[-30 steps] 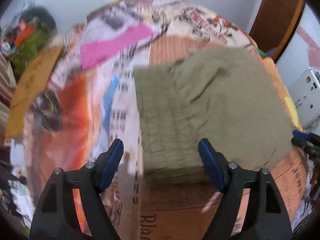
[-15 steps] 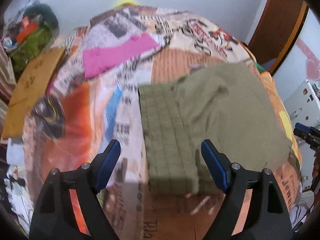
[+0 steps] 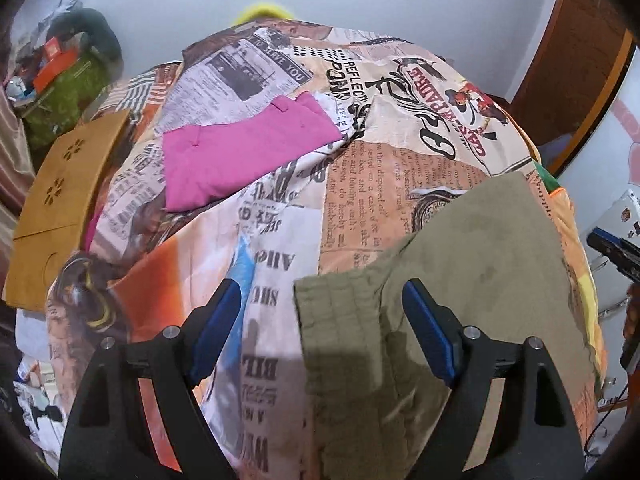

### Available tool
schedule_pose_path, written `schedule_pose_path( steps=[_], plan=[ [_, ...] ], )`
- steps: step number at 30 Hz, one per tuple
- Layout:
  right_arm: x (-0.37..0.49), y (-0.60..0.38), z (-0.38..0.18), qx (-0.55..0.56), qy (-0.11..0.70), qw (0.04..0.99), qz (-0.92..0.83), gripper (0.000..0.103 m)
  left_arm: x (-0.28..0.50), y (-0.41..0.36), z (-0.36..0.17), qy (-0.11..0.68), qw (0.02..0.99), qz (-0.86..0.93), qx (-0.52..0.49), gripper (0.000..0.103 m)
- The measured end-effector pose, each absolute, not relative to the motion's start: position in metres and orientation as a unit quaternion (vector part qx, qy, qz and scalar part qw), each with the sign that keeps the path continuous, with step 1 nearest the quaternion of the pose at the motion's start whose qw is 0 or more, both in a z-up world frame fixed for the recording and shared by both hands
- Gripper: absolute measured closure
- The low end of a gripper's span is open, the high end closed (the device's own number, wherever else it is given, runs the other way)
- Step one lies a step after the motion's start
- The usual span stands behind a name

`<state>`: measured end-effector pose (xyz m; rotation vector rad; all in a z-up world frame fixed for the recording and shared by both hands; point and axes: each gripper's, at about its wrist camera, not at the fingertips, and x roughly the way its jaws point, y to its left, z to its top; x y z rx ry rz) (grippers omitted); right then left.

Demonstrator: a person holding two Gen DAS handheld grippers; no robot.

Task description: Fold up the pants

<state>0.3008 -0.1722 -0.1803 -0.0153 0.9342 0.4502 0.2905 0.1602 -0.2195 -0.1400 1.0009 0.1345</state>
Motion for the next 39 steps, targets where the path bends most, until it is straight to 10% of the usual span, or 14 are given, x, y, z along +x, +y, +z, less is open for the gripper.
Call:
schedule_pose_path(
  steps=[21, 24, 39],
  plan=[
    [0.428, -0.127, -0.254, -0.015, 0.492, 0.835, 0.245, 0.053, 0.320, 0.165, -0.285, 0.517, 0.846, 0.046, -0.123, 0.018],
    [0.424, -0.125, -0.260, -0.013, 0.492, 0.831, 0.259, 0.074, 0.317, 0.174, -0.286, 0.506, 0.847, 0.052, -0.157, 0.018],
    [0.412, -0.114, -0.257, -0.108, 0.479, 0.849, 0.197, 0.096, 0.310, 0.194, -0.291, 0.502, 0.833, 0.086, -0.217, 0.018]
  ],
)
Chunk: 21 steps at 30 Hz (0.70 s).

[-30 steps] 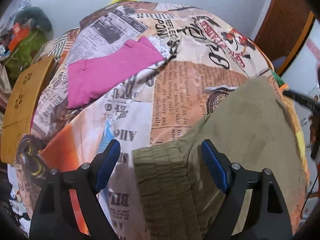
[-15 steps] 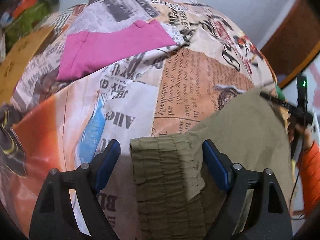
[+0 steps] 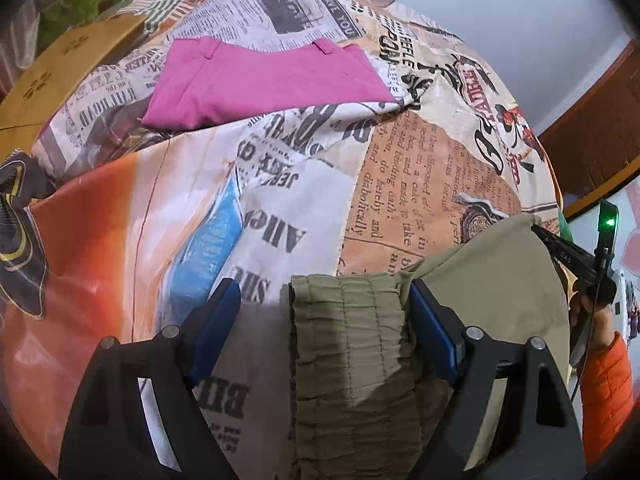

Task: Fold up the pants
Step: 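Open the right gripper and release the pants edge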

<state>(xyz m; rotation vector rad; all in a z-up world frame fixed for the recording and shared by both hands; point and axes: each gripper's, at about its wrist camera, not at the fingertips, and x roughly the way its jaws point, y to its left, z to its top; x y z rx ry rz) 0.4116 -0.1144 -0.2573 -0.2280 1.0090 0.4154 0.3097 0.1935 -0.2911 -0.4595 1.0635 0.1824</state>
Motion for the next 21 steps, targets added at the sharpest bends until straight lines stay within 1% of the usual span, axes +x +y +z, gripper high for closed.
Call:
schedule_pose_path(
  steps=[4, 5, 6, 7, 8, 9, 11, 13, 14, 15, 18, 21],
  plan=[
    [0.406, -0.115, -0.238, -0.117, 0.493, 0.840, 0.194, 0.094, 0.309, 0.189, -0.276, 0.506, 0.837, 0.087, -0.192, 0.018],
    [0.405, -0.114, -0.232, -0.114, 0.491, 0.841, 0.196, 0.090, 0.309, 0.189, -0.270, 0.502, 0.840, 0.090, -0.184, 0.018],
    [0.400, -0.115, -0.221, -0.107, 0.484, 0.844, 0.204, 0.082, 0.307, 0.188, -0.261, 0.493, 0.847, 0.103, -0.170, 0.018],
    [0.397, -0.113, -0.211, -0.101, 0.475, 0.848, 0.212, 0.076, 0.306, 0.187, -0.254, 0.484, 0.854, 0.115, -0.155, 0.018],
    [0.392, -0.111, -0.203, -0.096, 0.465, 0.852, 0.220, 0.066, 0.304, 0.187, -0.246, 0.474, 0.861, 0.125, -0.139, 0.018],
    [0.387, -0.110, -0.194, -0.090, 0.454, 0.856, 0.229, 0.058, 0.304, 0.185, -0.236, 0.465, 0.867, 0.130, -0.125, 0.018],
    [0.373, -0.102, -0.174, -0.078, 0.436, 0.859, 0.258, 0.052, 0.306, 0.183, -0.225, 0.458, 0.873, 0.122, -0.116, 0.018],
    [0.365, -0.088, -0.164, -0.065, 0.435, 0.850, 0.289, 0.047, 0.307, 0.174, -0.214, 0.453, 0.879, 0.105, -0.106, 0.018],
    [0.358, -0.079, -0.161, -0.055, 0.440, 0.843, 0.306, 0.040, 0.309, 0.170, -0.212, 0.452, 0.881, 0.097, -0.101, 0.018],
    [0.354, -0.074, -0.161, -0.049, 0.443, 0.838, 0.314, 0.035, 0.310, 0.162, -0.209, 0.452, 0.883, 0.085, -0.094, 0.018],
    [0.335, -0.049, -0.167, -0.038, 0.459, 0.817, 0.348, 0.034, 0.315, 0.138, -0.212, 0.463, 0.882, 0.048, -0.077, 0.018],
    [0.317, -0.023, -0.190, -0.058, 0.487, 0.790, 0.368, 0.034, 0.321, 0.118, -0.230, 0.493, 0.867, 0.022, -0.061, 0.018]
  ],
)
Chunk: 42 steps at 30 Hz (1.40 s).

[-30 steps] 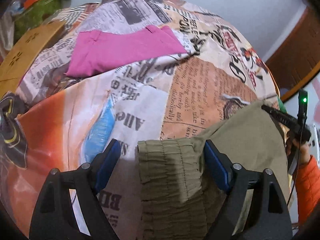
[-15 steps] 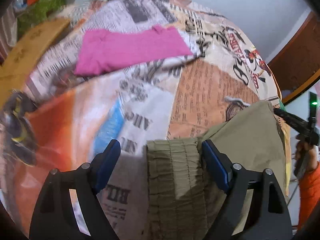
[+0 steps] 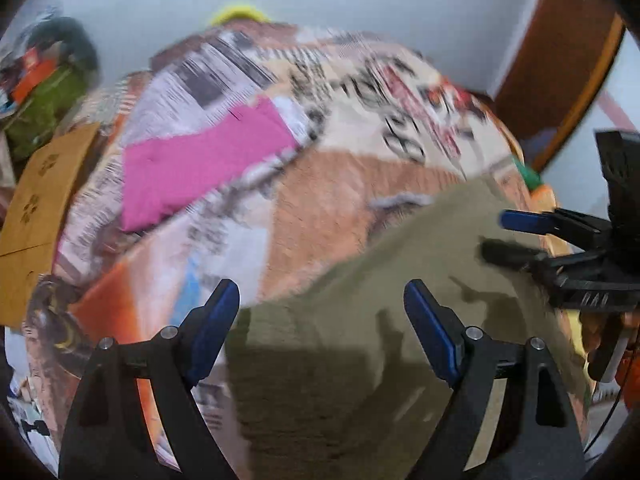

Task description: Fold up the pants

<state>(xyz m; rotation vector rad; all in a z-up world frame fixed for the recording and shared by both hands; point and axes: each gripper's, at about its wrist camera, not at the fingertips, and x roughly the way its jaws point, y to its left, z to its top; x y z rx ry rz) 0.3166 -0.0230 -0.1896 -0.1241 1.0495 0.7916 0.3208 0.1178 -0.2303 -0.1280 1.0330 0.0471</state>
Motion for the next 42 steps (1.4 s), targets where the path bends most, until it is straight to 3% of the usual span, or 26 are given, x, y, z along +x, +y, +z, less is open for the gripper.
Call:
schedule_pose_path(
  steps=[4, 9, 22, 42],
  plan=[
    [0.301, -0.002, -0.227, -0.099, 0.542, 0.746, 0.375, 0.034, 0.326, 0.099, -0.265, 0.544, 0.838, 0.019, -0.041, 0.018],
    [0.289, -0.019, -0.234, -0.085, 0.550, 0.741, 0.376, 0.034, 0.307, 0.076, -0.268, 0.526, 0.849, 0.029, 0.037, 0.018],
    [0.236, -0.071, -0.226, -0.128, 0.508, 0.785, 0.331, 0.032, 0.257, 0.084, -0.261, 0.521, 0.853, 0.031, 0.001, 0.016],
    [0.189, -0.122, -0.208, -0.105, 0.505, 0.814, 0.266, 0.028, 0.194, 0.087, -0.238, 0.497, 0.865, 0.066, -0.012, 0.016]
  ],
)
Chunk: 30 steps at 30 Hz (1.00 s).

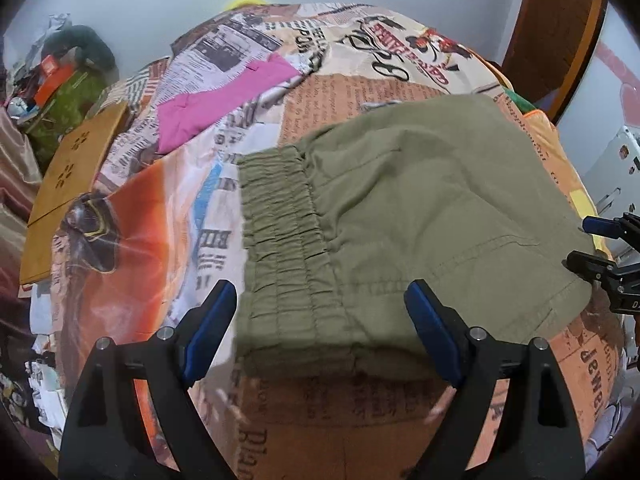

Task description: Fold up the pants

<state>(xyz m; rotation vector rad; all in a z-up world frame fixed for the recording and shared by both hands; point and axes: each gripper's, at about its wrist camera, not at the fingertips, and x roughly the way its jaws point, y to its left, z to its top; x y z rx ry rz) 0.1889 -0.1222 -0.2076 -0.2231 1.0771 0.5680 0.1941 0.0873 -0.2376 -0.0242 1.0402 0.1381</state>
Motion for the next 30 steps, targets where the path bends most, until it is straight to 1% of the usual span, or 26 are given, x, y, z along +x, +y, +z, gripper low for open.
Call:
schedule_pose_path(
  steps=[8, 14, 19, 24, 28, 30],
  plan=[
    [0.179, -0.110, -0.170, -0.097, 0.448, 0.840, 0.291, 0.028, 0.168, 0.110, -0.201, 0.459, 0.882, 0.093, -0.052, 0.015],
    [0.173, -0.086, -0.151, -0.085, 0.410, 0.847, 0.326, 0.028, 0.152, 0.113, -0.199, 0.457, 0.880, 0.079, -0.103, 0.015],
    [0.167, -0.065, -0.160, -0.086, 0.414, 0.839, 0.344, 0.028, 0.146, 0.105, -0.217, 0.478, 0.865, 0.053, -0.146, 0.015],
    [0.167, -0.050, -0.187, -0.097, 0.443, 0.821, 0.347, 0.028, 0.151, 0.092, -0.239, 0.511, 0.842, 0.022, -0.171, 0.015],
    [0.167, -0.049, -0.204, -0.102, 0.467, 0.808, 0.344, 0.028, 0.157, 0.086, -0.251, 0.523, 0.831, 0.004, -0.192, 0.015],
    [0.169, -0.055, -0.210, -0.077, 0.477, 0.802, 0.350, 0.028, 0.160, 0.086, -0.252, 0.522, 0.830, 0.004, -0.196, 0.014]
  ],
)
